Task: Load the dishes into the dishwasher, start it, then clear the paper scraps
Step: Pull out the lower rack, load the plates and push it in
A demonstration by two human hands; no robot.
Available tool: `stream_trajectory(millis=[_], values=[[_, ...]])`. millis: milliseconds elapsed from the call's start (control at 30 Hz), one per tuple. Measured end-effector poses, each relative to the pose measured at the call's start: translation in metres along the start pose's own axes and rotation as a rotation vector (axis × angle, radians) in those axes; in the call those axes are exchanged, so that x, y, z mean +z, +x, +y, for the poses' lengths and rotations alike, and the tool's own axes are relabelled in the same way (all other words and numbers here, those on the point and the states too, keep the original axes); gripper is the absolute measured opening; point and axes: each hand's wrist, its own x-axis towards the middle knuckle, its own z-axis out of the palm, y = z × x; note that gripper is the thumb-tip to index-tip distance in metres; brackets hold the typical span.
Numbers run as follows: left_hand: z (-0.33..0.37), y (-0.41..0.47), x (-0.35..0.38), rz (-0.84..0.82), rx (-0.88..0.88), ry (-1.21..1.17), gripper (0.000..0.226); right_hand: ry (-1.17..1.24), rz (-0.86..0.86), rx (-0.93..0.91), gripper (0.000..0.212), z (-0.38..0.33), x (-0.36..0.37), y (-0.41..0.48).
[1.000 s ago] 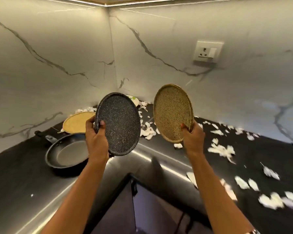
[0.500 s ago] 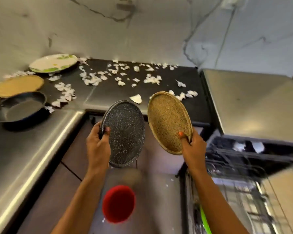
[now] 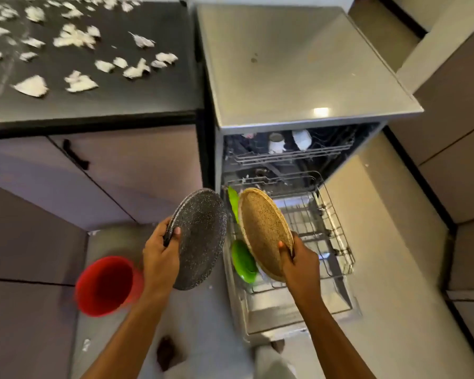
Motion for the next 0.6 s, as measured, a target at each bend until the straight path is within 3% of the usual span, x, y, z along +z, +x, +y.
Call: stream_trajectory(millis=[300, 600], values=[[-0.045, -0.049, 0.175, 0.111, -0.15, -0.04, 0.026, -0.194, 0.007, 0.203, 0.039, 0.173, -0.069, 0.098], [-0.082, -0.044, 0.251, 0.216, -0.137, -0.125, 0.021, -0.167, -0.093, 0.297, 0.027, 0.275, -0.013, 0.148]])
